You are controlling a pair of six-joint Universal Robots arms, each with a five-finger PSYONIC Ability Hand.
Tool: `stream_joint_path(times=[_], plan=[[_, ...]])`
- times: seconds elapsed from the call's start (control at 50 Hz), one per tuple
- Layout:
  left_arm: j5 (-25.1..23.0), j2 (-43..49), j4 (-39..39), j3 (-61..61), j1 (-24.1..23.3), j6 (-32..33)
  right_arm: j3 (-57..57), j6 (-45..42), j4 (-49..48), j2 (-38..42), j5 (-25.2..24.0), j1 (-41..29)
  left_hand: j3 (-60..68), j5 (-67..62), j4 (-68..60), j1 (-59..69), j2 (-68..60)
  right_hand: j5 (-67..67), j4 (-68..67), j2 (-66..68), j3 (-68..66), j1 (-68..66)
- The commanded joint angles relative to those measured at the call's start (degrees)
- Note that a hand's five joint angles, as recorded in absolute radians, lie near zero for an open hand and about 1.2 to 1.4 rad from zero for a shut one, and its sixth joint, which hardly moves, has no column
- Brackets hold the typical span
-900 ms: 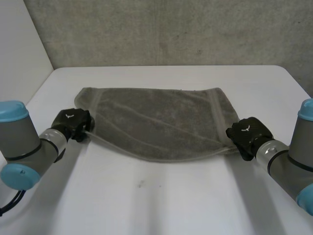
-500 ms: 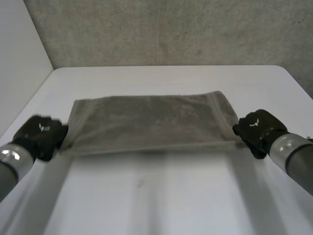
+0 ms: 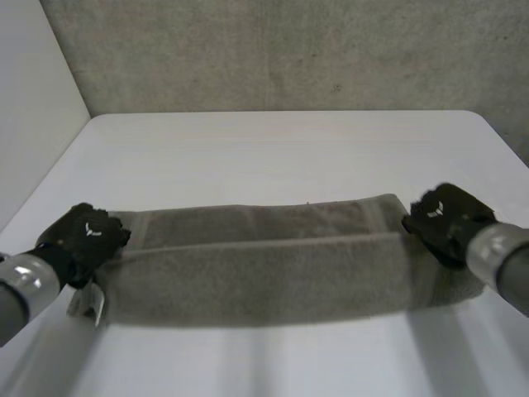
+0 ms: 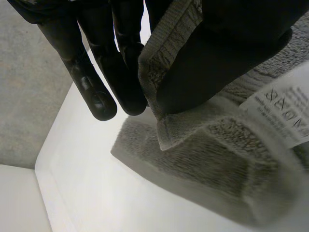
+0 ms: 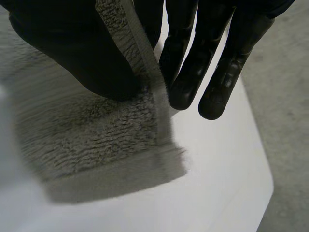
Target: Fold the laundry
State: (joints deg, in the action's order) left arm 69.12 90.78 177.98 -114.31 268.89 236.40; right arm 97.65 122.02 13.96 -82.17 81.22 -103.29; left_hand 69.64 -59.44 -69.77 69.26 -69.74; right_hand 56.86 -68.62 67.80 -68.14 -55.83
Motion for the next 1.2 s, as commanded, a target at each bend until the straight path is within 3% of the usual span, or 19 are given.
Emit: stream_joint_path(times=[0.02,0.12,0.26,0.44,0.46,0.48,0.5,0.52,0.54,0.7,0.8,0.86,1.02,1.12,1.2], plan=[[2.42,18.61,7.99,12.50,-2.22,-3.32,-11.76,5.77,-14.02,15.78,5.51,-5.78,10.36,-10.56,-10.23,10.74,-10.26,13.14,-11.38,12.20,-11.86,-24.17],[2.95,25.06,12.04,19.74,-4.07,-5.16,-18.02,5.86,-18.79,23.19,7.63,-7.54,10.36,-10.56,-10.23,10.74,-10.26,13.14,-11.38,12.20,-11.86,-24.17],[7.69,33.39,17.22,29.12,-5.82,-11.05,-28.02,5.43,-24.94,33.37,8.95,-10.00,10.36,-10.56,-10.23,10.74,-10.26,13.14,-11.38,12.20,-11.86,-24.17],[8.05,38.86,17.75,34.59,-7.15,-10.97,-34.02,4.19,-26.70,40.86,10.09,-10.18,10.36,-10.56,-10.23,10.74,-10.26,13.14,-11.38,12.20,-11.86,-24.17],[8.22,39.38,17.75,34.94,-7.23,-10.88,-34.28,4.10,-27.83,41.64,10.27,-10.18,-19.76,19.56,19.88,-19.38,19.86,-9.62,11.37,-10.56,10.89,-1.42],[8.22,39.38,17.75,34.94,-7.24,-10.88,-34.28,4.28,-28.89,42.08,10.70,-10.18,-20.06,19.86,20.19,-19.68,20.16,-40.48,42.24,-41.43,41.76,29.45],[8.48,39.64,17.75,35.11,-7.32,-10.88,-34.28,4.28,-28.90,42.09,10.71,-10.18,-54.37,54.17,54.49,-53.99,54.47,-40.79,42.55,-41.73,42.07,29.76],[8.92,39.56,17.84,35.12,-7.32,-10.88,-34.19,4.37,-30.03,42.09,11.41,-10.18,-58.21,58.01,58.33,-57.83,58.31,-56.86,58.62,-57.80,58.14,45.83],[8.93,39.56,17.84,35.12,-7.32,-10.88,-34.19,4.37,-30.04,42.09,11.41,-10.18,-58.25,58.05,58.37,-57.87,58.35,-56.86,58.62,-57.80,58.14,45.83],[11.47,34.11,17.23,33.97,-7.32,-11.67,-30.94,9.38,-31.45,33.04,13.96,-9.48,-58.42,58.22,58.54,-58.04,58.51,-56.86,58.62,-57.80,58.14,45.83],[11.56,27.08,17.05,29.58,-7.15,-12.02,-23.14,20.69,-30.05,20.50,13.44,-9.13,-58.59,58.39,58.71,-58.21,58.68,-56.86,58.62,-57.80,58.14,45.83],[11.47,21.10,16.88,25.10,-6.97,-12.55,-20.92,22.82,-28.55,18.01,12.73,-8.95,-58.92,58.72,59.05,-58.54,59.02,-56.86,58.62,-57.80,58.14,45.83],[11.47,11.79,16.61,16.84,-6.00,-19.67,-9.60,25.64,-12.05,8.61,2.73,-2.81,-58.92,58.72,59.05,-58.54,59.02,-56.86,58.62,-57.80,58.14,45.83],[11.04,9.59,14.77,15.08,-1.53,-28.70,-3.63,25.55,-11.14,6.06,-0.09,0.88,-58.92,58.72,59.05,-58.54,59.02,-56.86,58.62,-57.80,58.14,45.83],[10.25,10.28,14.59,15.69,0.32,-30.38,-0.53,25.55,-12.29,5.26,-1.51,3.00,-58.92,58.72,59.05,-58.54,59.02,-56.86,58.62,-57.80,58.14,45.83]])
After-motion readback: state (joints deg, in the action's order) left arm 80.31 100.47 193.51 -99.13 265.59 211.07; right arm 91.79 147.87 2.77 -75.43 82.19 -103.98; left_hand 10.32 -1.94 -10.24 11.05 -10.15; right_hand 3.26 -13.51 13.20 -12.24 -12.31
